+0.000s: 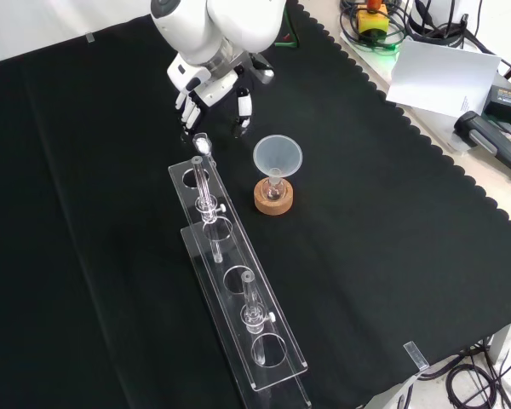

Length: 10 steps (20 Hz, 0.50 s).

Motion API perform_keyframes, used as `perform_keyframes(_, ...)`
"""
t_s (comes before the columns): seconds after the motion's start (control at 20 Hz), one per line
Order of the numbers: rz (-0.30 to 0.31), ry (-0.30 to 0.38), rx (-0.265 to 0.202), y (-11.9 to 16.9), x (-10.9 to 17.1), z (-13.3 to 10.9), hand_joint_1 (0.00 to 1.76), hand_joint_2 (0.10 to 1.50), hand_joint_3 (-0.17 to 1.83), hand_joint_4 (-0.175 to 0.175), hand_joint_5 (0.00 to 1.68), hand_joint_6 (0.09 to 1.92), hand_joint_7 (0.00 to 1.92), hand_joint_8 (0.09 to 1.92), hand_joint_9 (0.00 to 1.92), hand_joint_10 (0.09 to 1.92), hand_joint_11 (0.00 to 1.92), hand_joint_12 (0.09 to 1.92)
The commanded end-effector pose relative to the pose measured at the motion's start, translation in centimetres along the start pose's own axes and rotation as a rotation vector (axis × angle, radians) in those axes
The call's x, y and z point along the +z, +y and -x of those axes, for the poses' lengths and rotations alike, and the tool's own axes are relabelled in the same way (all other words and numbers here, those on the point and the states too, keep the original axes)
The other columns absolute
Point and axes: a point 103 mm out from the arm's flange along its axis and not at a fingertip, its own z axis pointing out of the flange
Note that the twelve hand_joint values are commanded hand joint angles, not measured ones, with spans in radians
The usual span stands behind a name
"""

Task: Pick up the weighing funnel.

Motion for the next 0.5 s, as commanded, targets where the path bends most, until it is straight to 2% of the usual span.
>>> perform_keyframes(0.05, 0.010, -0.024, 0.000, 0.9, 0.6, 0.6, 0.92, 0.57, 0.58, -0.052, 0.62, 0.09, 0.49, 0.70, 0.81, 0.48, 0.50, 1.29)
perform_keyframes(0.3, 0.024, -0.033, -0.008, 1.2, 0.7, 1.4, 0.94, 0.55, 0.60, -0.044, 0.68, 0.11, 0.50, 0.69, 0.82, 0.48, 0.52, 1.28)
perform_keyframes(0.4, 0.033, -0.033, -0.002, 1.4, 0.7, 1.6, 0.95, 0.54, 0.63, -0.039, 0.68, 0.23, 0.51, 0.68, 0.83, 0.46, 0.53, 1.27)
perform_keyframes(0.5, 0.042, -0.031, -0.001, 1.6, 0.8, 1.8, 0.96, 0.54, 0.64, -0.036, 0.64, 0.43, 0.52, 0.68, 0.84, 0.45, 0.54, 1.27)
